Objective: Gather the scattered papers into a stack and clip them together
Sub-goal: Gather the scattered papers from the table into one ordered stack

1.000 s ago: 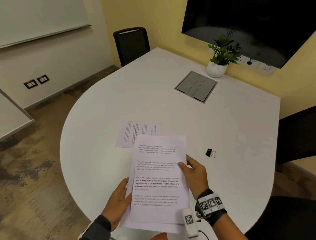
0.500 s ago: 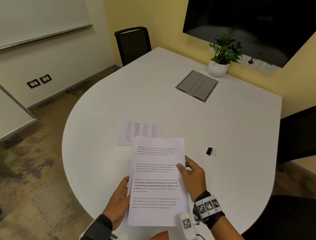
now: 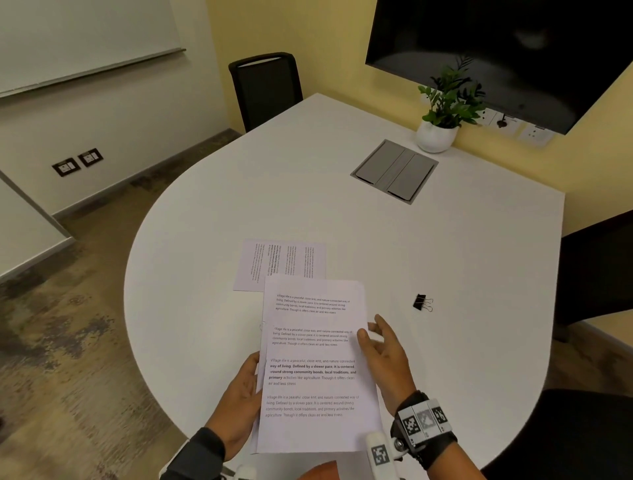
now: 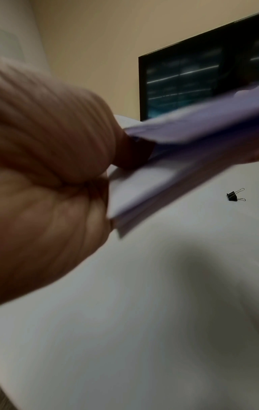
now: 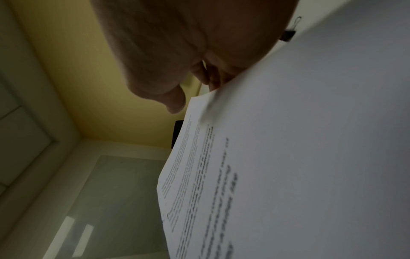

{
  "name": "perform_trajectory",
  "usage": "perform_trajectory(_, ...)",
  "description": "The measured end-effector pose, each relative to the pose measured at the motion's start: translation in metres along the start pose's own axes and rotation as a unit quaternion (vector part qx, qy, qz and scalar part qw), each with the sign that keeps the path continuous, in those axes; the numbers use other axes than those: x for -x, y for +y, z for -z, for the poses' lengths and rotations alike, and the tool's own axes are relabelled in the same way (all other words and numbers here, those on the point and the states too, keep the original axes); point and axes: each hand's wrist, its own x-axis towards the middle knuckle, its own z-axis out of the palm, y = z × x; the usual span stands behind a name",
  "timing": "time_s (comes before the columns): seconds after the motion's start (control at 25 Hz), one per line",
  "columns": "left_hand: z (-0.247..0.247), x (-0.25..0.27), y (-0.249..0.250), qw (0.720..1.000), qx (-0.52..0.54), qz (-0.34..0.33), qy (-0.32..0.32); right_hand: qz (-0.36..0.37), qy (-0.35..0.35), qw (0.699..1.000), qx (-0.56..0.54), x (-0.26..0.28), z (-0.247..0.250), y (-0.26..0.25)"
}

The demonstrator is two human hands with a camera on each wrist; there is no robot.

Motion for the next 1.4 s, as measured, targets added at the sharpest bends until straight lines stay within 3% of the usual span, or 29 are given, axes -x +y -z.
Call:
perform_trajectory(0.16,-0.005,0.0,0.008,1.0,-0.012,0.0,-0.024,0.01,-0.085,0.996,-0.001,0.007,-0.002,0.004)
perform_trajectory(0.36,-0.009,0.001,0.021,0.999,-0.031,0.025,-0.021,0.019,-0.078,0.997,-0.016,0.004,-0.004,0.01)
perform_trajectory(0.56,-0.006,-0.004,0.018,0.995,-0.001,0.095,0.008,0.027,-0.046,0.998,0.017,0.001,-0.006,0.013)
perform_trajectory(0.84,-0.007,-0.036,0.017,0.989,-0.133,-0.007,0.058,0.034,-0.011,0.999,0.033,-0.004,-0.011,0.016)
perform_trajectory(1.12,-0.016,-0.068,0.009,0.981,-0.16,0.001,0.11,0.017,0.02,0.999,0.024,-0.011,-0.023,0.045)
perform_trajectory(1.4,-0.02,-0.078,-0.002,0.983,-0.163,0.006,0.083,-0.003,-0.007,0.999,0.037,-0.02,-0.036,0.074)
